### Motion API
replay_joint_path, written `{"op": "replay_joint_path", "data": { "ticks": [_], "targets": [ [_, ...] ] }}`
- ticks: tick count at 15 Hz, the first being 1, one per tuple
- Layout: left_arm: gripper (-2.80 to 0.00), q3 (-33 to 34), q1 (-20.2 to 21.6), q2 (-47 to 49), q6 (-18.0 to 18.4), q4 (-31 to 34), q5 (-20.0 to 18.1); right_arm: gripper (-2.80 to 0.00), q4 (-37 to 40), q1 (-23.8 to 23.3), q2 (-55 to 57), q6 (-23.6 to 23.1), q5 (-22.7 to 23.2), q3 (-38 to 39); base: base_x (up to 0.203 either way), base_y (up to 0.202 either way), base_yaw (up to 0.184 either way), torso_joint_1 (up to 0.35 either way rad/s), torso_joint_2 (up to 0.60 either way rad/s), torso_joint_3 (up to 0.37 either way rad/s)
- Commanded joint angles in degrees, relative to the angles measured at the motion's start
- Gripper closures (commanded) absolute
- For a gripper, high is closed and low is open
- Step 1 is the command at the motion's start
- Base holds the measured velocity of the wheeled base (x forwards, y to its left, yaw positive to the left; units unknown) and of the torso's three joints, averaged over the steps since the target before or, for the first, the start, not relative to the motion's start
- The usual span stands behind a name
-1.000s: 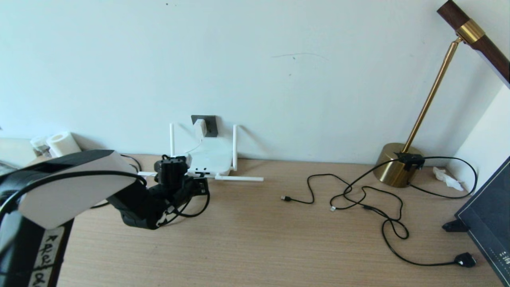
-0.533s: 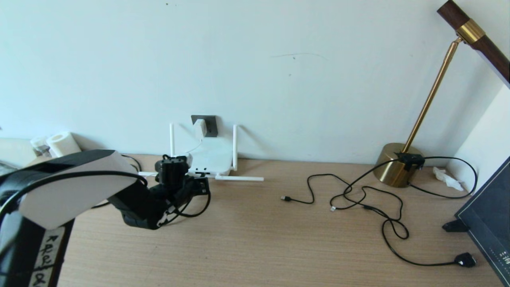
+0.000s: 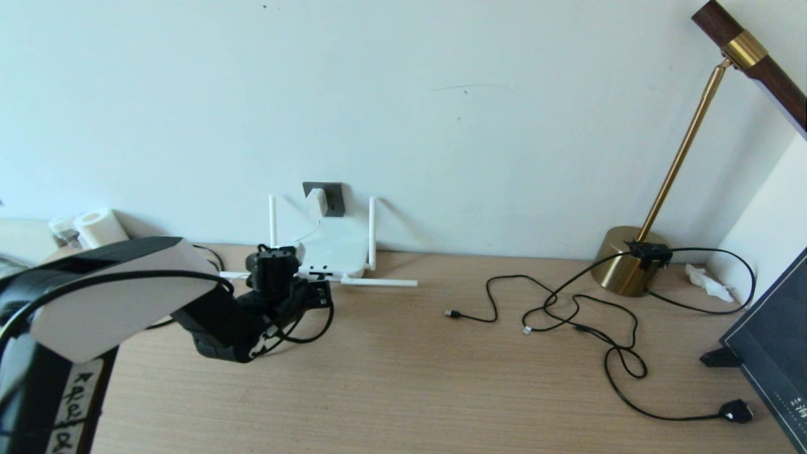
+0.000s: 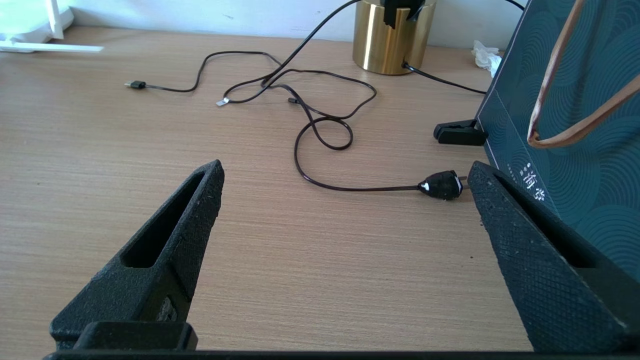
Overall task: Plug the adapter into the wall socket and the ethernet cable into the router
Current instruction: Plug cable into router interface
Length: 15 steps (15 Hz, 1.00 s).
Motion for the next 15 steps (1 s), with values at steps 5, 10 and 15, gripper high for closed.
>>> {"op": "replay_joint_path", "data": {
  "ticks": [5, 10, 15],
  "targets": [
    [0.0, -0.5, 0.2, 0.2, -0.1, -0.4, -0.1, -2.8, 0.0, 0.0, 0.0, 0.0, 0.0, 0.0, 0.0, 0.0, 0.0, 0.0, 0.0, 0.0],
    [0.0, -1.5, 0.2, 0.8, -0.1, -0.2, -0.1, -2.8, 0.0, 0.0, 0.0, 0.0, 0.0, 0.0, 0.0, 0.0, 0.0, 0.0, 0.0, 0.0],
    [0.0, -0.2, 0.0, 0.0, -0.1, -0.4, 0.0, -2.8, 0.0, 0.0, 0.0, 0.0, 0.0, 0.0, 0.0, 0.0, 0.0, 0.0, 0.0, 0.0]
  ]
}}
